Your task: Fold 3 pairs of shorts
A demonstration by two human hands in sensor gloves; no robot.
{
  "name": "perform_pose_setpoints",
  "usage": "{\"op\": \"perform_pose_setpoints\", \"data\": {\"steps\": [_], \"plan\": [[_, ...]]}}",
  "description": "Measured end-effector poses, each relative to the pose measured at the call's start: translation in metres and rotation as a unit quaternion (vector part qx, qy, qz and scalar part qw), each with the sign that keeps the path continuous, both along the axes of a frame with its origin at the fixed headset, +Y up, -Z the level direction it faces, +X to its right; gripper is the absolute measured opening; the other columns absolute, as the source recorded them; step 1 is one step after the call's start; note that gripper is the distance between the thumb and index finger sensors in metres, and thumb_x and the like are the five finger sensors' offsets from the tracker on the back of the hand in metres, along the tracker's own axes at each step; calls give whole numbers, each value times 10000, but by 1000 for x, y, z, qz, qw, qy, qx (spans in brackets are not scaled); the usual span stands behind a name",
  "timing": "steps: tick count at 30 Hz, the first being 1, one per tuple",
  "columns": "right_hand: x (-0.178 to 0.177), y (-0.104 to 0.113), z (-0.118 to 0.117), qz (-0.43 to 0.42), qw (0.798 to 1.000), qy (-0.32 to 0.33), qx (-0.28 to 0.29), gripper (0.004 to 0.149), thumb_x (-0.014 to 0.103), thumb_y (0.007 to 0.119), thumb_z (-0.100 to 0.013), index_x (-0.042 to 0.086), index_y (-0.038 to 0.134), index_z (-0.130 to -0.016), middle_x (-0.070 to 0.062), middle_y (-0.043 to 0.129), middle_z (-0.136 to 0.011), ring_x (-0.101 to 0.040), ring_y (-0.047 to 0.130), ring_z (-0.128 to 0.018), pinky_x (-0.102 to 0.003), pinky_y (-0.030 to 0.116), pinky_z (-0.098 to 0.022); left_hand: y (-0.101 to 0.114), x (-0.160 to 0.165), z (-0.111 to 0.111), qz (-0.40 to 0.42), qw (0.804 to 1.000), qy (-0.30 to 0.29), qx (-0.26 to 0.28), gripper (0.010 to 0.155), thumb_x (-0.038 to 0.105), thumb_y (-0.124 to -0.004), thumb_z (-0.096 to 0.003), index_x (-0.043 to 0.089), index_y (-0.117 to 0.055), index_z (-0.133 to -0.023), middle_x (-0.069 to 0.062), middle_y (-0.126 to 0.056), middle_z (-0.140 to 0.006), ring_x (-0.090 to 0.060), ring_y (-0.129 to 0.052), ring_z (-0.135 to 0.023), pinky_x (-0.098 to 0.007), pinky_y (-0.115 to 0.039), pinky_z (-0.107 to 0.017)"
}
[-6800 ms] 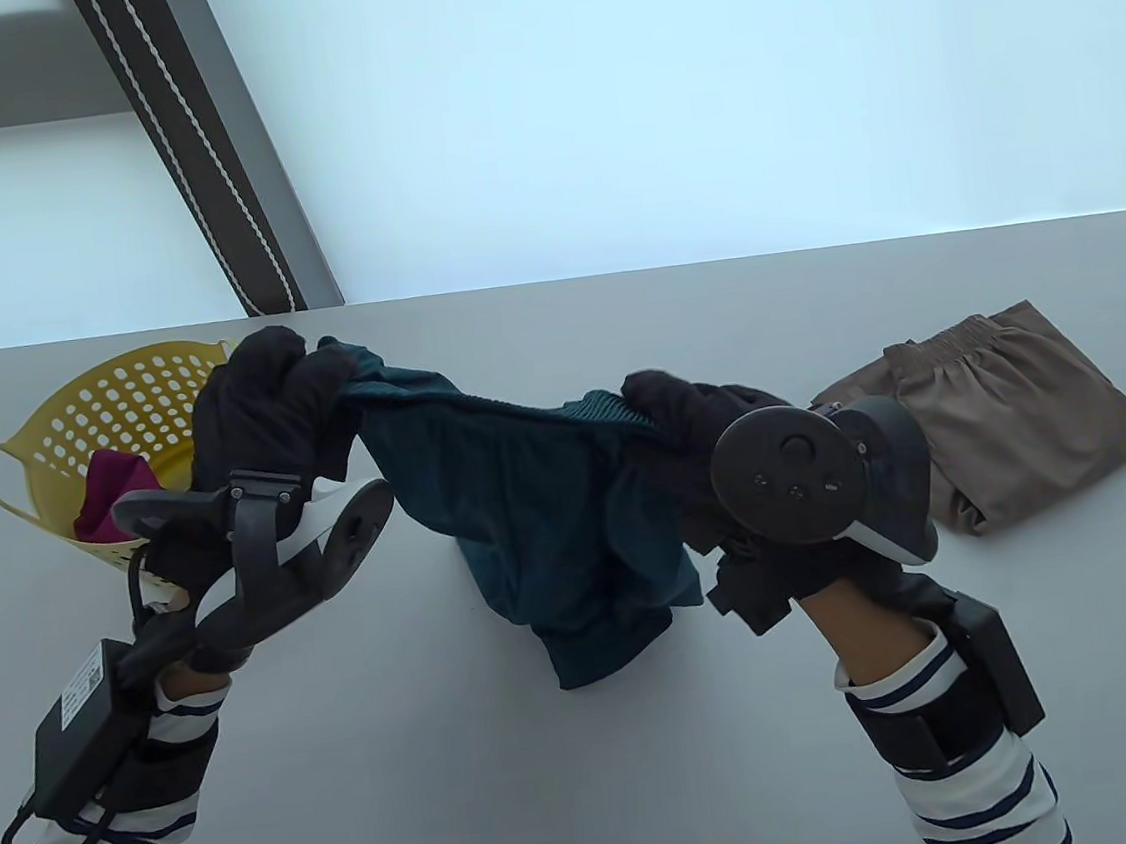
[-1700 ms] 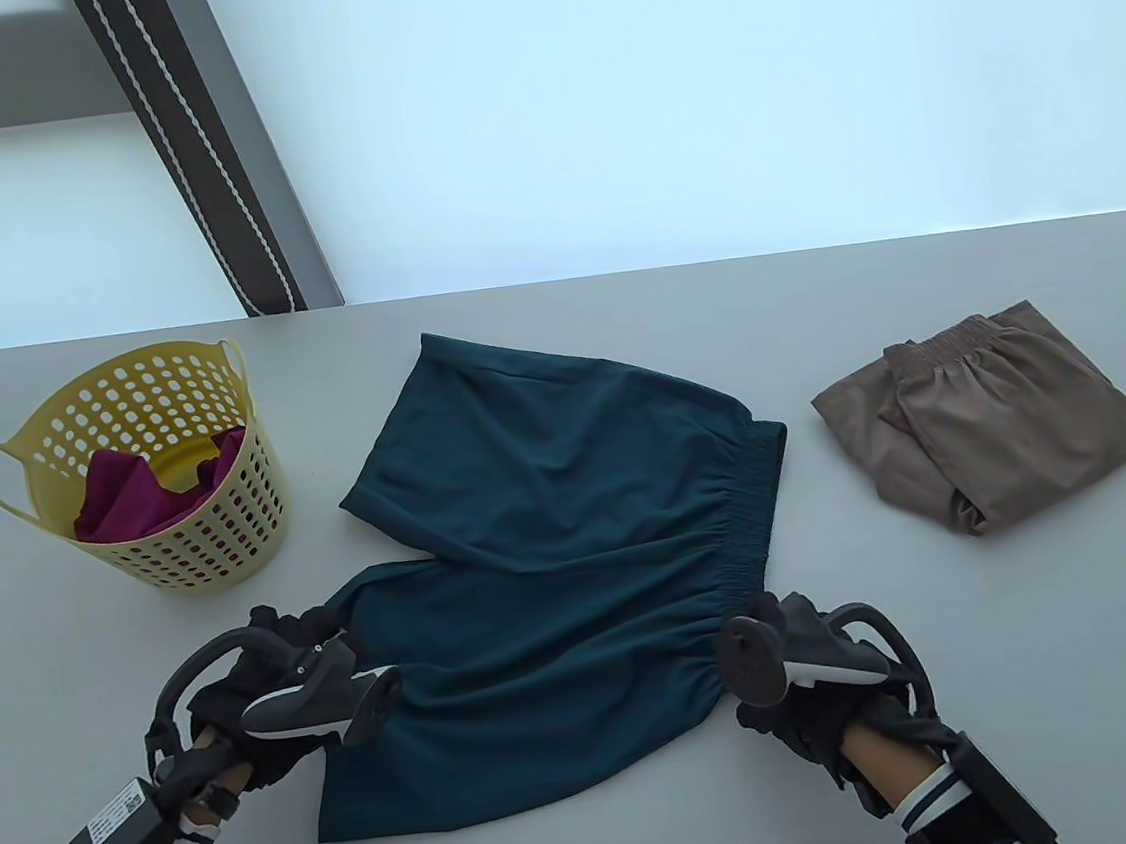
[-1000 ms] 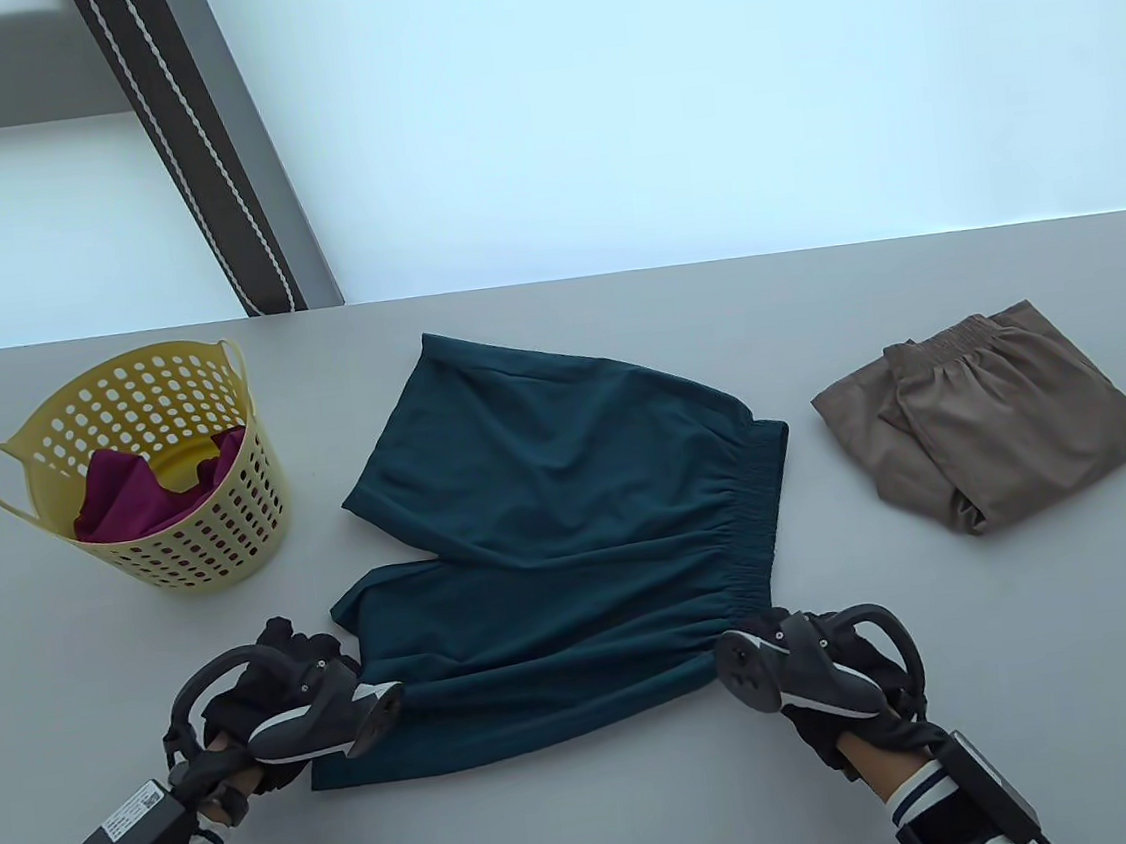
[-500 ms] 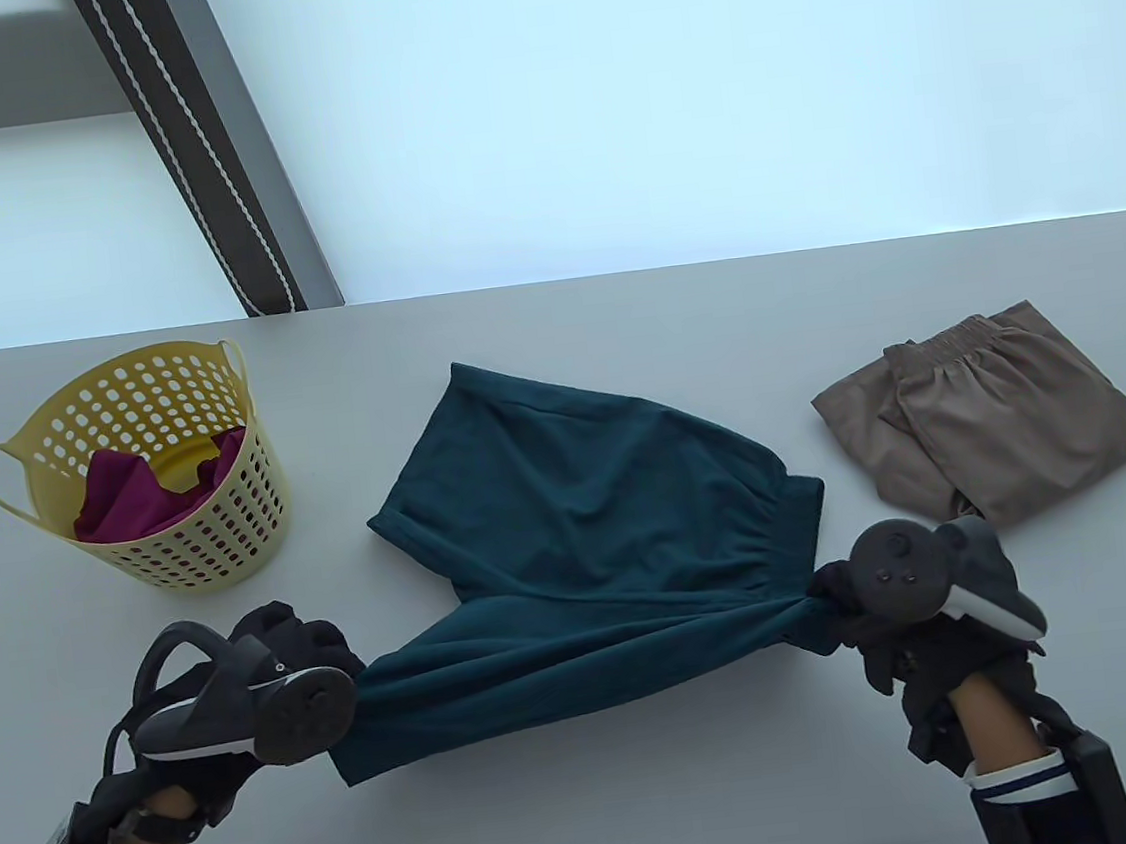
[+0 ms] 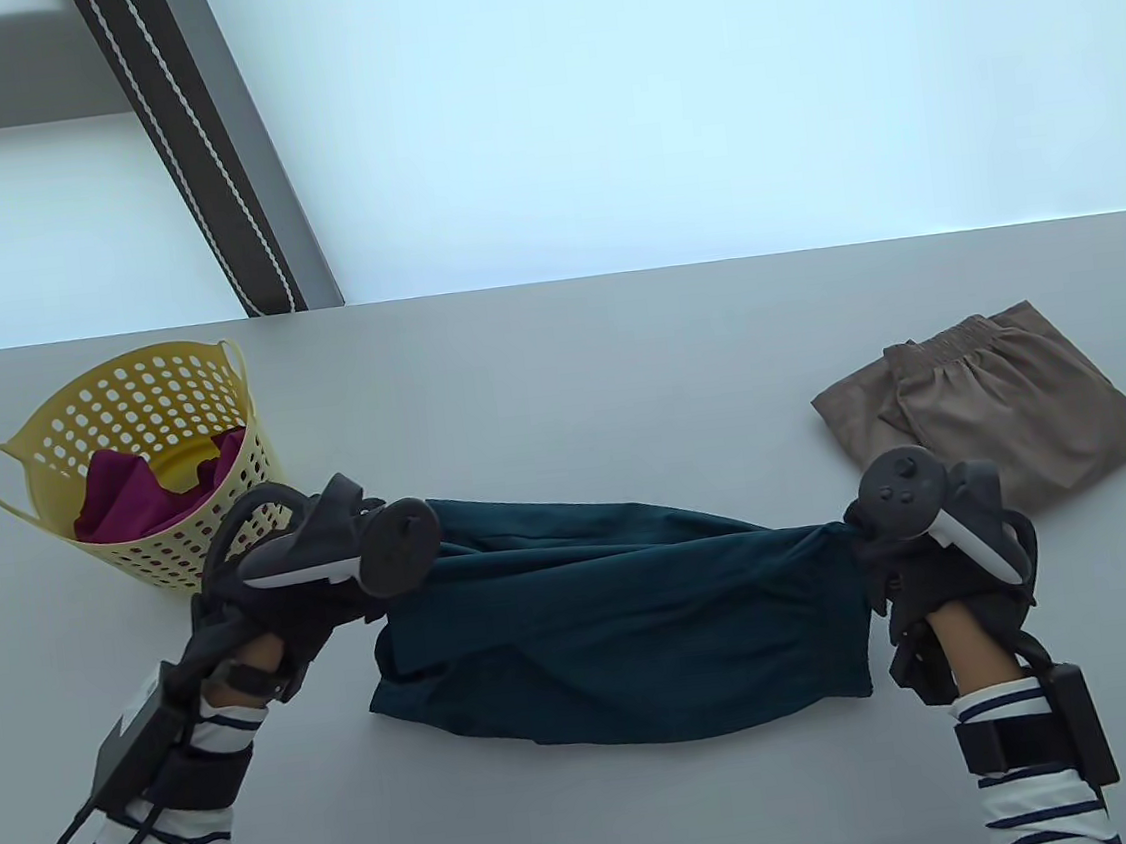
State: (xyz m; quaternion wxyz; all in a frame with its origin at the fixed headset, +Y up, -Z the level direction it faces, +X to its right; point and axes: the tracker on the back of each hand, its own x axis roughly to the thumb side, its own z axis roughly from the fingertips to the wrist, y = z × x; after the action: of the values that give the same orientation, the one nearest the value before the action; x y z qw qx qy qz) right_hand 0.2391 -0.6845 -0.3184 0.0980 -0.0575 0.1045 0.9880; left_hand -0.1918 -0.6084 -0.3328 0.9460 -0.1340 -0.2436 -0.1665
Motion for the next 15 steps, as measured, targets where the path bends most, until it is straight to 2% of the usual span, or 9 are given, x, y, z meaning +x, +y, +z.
{"op": "perform_pose_setpoints", "data": {"steps": [2, 3, 4, 5, 6, 9, 13, 15], "plan": [[-4, -9, 0, 38, 999, -16, 13, 488, 227, 700, -456, 73, 642, -915, -193, 862, -752, -337, 973, -563, -506, 768, -455, -14, 3, -9, 7, 998, 41, 54, 421, 510, -605, -500, 290, -712, -843, 20, -852, -867, -97, -992, -611, -512, -760, -686], [-6, -13, 0, 57, 998, -20, 18, 507, 234, 673, -468, 49, 605, -936, -224, 825, -798, -375, 951, -613, -524, 754, -472, -21, 4, -10, 15, 996, 61, 69, 496, 490, -586, -509, 251, -627, -942, -39, -795, -938, -129, -973, -677, -529, -744, -691], [-7, -15, 2, 72, 997, -21, 19, 537, 251, 645, -477, 10, 562, -949, -267, 776, -835, -421, 914, -660, -548, 737, -483, -27, 4, -9, 20, 994, 72, 85, 618, 484, -571, -514, 210, -457, -1056, -102, -730, -1006, -185, -946, -754, -557, -720, -699], [-8, -14, 4, 81, 996, -18, 22, 557, 267, 631, -481, -14, 538, -954, -292, 749, -848, -453, 891, -677, -562, 728, -485, -31, 3, -6, 18, 992, 70, 103, 728, 489, -558, -515, 169, -264, -1099, -171, -647, -1075, -213, -910, -818, -568, -710, -704], [-9, -11, 8, 86, 996, -16, 33, 594, 300, 609, -489, -45, 503, -961, -325, 711, -862, -493, 862, -695, -580, 721, -484, -32, 2, -2, 17, 990, 64, 126, 774, 495, -550, -515, 131, -193, -1097, -208, -582, -1109, -237, -886, -856, -573, -704, -707], [-8, 0, 16, 70, 996, -12, 53, 631, 342, 587, -497, -82, 499, -956, -368, 699, -852, -537, 855, -677, -597, 729, -461, -29, -5, 18, 21, 979, 42, 201, 816, 510, -549, -507, 71, -181, -1088, -184, -592, -1101, -220, -892, -856, -557, -720, -705], [-5, 15, 32, 38, 997, -4, 73, 703, 442, 576, -490, -107, 572, -928, -391, 759, -794, -540, 918, -598, -591, 774, -401, -23, -15, 55, 47, 960, -20, 275, 715, 497, -558, -502, 147, -311, -1073, -55, -704, -1036, -144, -951, -782, -498, -770, -692], [-2, 19, 38, 38, 997, 0, 68, 714, 478, 571, -485, -104, 663, -889, -371, 840, -728, -505, 980, -522, -568, 814, -350, -23, -20, 72, 55, 959, -43, 275, 660, 492, -556, -503, 190, -363, -1057, -2, -742, -1003, -118, -968, -750, -474, -783, -689]]}}
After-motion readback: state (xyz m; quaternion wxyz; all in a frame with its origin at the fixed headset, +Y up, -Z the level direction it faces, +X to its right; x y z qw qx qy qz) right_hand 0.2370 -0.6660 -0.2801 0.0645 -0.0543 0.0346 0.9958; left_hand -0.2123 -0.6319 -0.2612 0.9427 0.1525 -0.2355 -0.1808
